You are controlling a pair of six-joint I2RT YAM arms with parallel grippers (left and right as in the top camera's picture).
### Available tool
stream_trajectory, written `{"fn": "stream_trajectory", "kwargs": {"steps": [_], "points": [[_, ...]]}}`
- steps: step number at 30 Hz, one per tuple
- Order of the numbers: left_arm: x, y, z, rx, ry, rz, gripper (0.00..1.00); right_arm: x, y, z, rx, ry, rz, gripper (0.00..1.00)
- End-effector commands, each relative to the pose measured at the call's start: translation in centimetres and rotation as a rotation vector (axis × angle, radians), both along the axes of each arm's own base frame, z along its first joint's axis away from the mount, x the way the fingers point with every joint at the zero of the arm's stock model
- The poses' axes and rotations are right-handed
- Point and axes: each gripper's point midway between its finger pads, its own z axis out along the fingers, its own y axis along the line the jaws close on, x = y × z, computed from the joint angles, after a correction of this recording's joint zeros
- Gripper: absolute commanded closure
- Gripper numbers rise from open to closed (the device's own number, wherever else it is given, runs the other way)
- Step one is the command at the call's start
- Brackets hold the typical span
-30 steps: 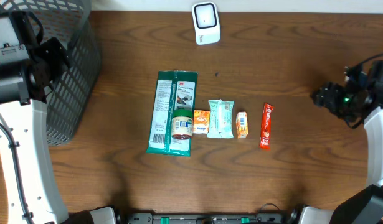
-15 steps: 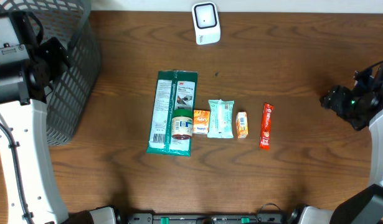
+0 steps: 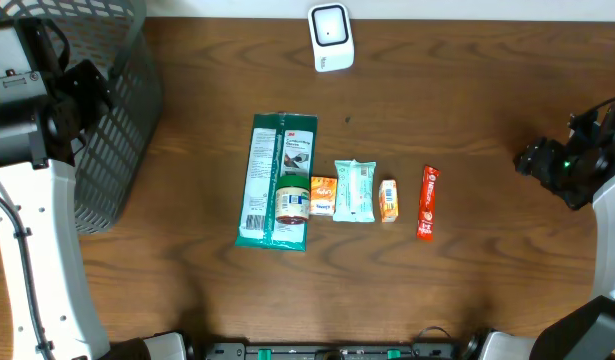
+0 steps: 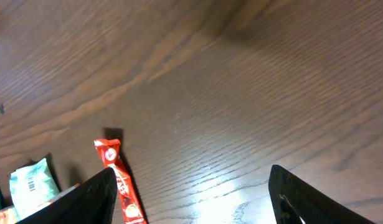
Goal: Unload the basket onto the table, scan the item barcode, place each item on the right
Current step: 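Reach the right gripper back to the orange Kleenex pack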
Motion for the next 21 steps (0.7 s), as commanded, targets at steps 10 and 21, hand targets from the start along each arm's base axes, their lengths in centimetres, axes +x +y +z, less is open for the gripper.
{"fn": "stream_trajectory", "kwargs": {"steps": [10, 21], "points": [[-0.1, 0.4, 0.3, 0.016, -0.001, 0.007, 0.08, -0.2, 4.2, 0.4, 0.105, 0.001, 0.106, 0.23], [-0.1, 0.4, 0.3, 0.017, -0.001, 0.007, 0.08, -1.6, 13.6, -0.9, 0.135, 0.092, 0.394, 0.31]]}}
